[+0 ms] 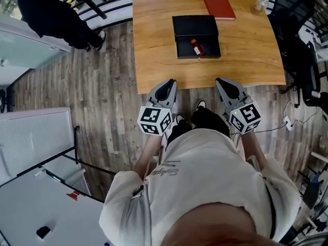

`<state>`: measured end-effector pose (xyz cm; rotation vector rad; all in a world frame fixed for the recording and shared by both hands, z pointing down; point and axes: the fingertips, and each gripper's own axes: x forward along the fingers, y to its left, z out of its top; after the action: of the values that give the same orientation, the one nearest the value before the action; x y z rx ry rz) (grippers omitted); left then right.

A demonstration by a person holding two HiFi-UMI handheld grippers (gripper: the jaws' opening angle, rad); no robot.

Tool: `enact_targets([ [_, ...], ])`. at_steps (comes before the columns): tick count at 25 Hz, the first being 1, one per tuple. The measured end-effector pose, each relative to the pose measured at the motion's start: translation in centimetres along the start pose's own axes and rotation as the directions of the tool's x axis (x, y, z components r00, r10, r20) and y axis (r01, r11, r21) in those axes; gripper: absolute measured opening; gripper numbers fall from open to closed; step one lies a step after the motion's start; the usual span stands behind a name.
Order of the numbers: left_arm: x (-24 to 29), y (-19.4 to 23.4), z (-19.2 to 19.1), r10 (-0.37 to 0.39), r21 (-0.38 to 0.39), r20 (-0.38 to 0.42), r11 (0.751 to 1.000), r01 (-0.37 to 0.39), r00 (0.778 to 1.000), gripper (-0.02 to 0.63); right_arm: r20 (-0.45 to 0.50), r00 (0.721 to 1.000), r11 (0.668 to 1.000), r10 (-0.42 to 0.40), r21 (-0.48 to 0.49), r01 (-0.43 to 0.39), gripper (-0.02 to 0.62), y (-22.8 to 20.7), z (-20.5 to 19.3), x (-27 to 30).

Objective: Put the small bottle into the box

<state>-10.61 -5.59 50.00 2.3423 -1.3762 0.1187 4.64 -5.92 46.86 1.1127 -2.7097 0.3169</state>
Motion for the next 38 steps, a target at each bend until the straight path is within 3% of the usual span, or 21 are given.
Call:
enact_targets([
  [4,3.1,0.9,0.7,0.015,0.001,-0.021,1.000,-0.015,1.000,0.041,-0.009,1.000,1.000,0.010,0.029,-0.010,-0.006,-3.0,-0.6,2.1],
  [14,12.7,1.3,7.6,0.042,0.138,-0.053,0.990,-0.034,0.998,0.041,-0.001,0.996,0.996,0.086,0.032,-0.086,-0.006,-12.9,0.2,9.9],
  [18,16.2,2.1,8.4,0.052,0.133,-0.076,0.990,-0.042,0.996,0.041,-0.010,0.995,0.993,0.102,0.068,-0.101,-0.006,-15.8,-0.5,12.1],
  [27,20.0,3.6,8.8,0.065,0.096,-0.101,0.994,-0.055,0.993,0.041,-0.191,0.961,0.975,0.201,0.129,-0.179,-0.006,-17.8,-5.2,16.7],
  [31,20.1,5.2,7.9,0.058,0.085,-0.119,0.995,-0.049,0.991,0.041,-0.302,0.933,0.977,0.196,0.140,-0.160,-0.006,-18.3,-8.2,18.4],
  [38,19.2,7.6,8.6,0.014,0.051,-0.108,0.999,-0.008,0.994,0.041,-0.400,0.906,0.982,0.140,0.170,-0.076,-0.006,-17.6,-9.7,20.4],
])
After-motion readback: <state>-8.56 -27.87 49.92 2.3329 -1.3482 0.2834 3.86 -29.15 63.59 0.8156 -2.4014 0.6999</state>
